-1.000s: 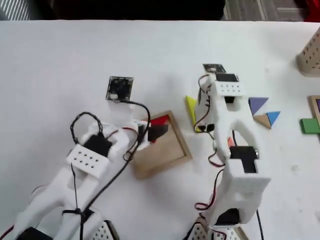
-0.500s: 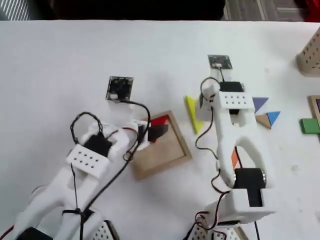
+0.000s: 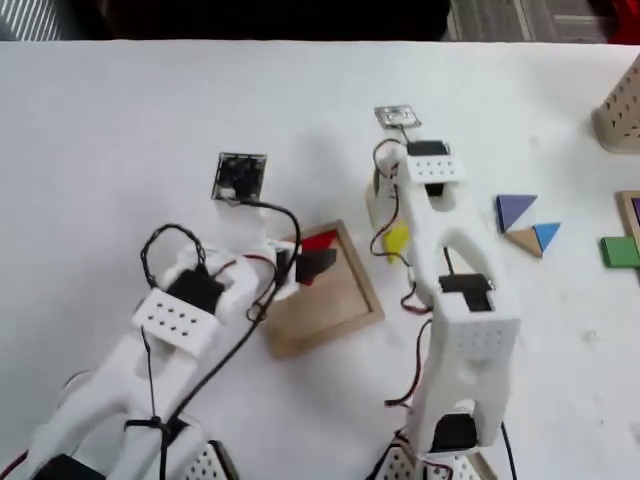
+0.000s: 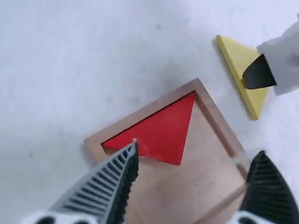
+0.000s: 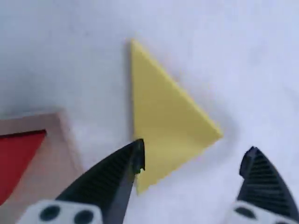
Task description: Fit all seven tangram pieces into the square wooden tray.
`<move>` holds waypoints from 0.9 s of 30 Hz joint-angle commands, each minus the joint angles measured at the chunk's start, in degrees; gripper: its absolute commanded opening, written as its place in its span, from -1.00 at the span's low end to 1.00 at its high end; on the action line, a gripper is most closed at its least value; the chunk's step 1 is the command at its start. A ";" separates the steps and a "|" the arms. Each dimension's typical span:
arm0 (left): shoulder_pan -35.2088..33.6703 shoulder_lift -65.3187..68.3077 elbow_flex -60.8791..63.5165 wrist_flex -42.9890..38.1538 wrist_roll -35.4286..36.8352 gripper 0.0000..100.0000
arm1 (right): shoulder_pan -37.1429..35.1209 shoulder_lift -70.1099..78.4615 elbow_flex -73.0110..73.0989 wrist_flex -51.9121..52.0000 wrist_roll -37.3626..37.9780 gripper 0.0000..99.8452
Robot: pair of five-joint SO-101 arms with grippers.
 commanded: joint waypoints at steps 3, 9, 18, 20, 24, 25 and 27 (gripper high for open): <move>-0.22 -1.71 -1.67 -1.14 -0.53 -0.26 | -1.45 10.59 -17.41 10.68 2.37 -0.36; -0.13 -1.71 -1.67 -1.14 -0.53 -0.26 | -4.44 19.74 -31.91 20.97 8.09 -0.42; -0.13 -1.71 -1.67 -1.14 -0.53 -0.26 | -3.91 24.57 -40.70 23.43 5.01 -0.95; -0.04 -1.71 -1.67 -1.14 -0.53 -0.26 | -3.82 24.57 -40.70 23.25 4.66 -0.96; -0.22 -1.71 -1.67 -1.14 -0.53 -0.26 | -3.30 23.78 -40.70 23.52 4.57 -0.96; -0.48 -1.89 -1.67 -1.23 -0.53 -0.26 | -3.12 22.90 -40.26 23.60 4.40 -0.96; -1.19 -2.07 -1.93 -1.14 -0.53 -0.27 | -3.03 20.53 -38.95 24.13 4.31 -0.96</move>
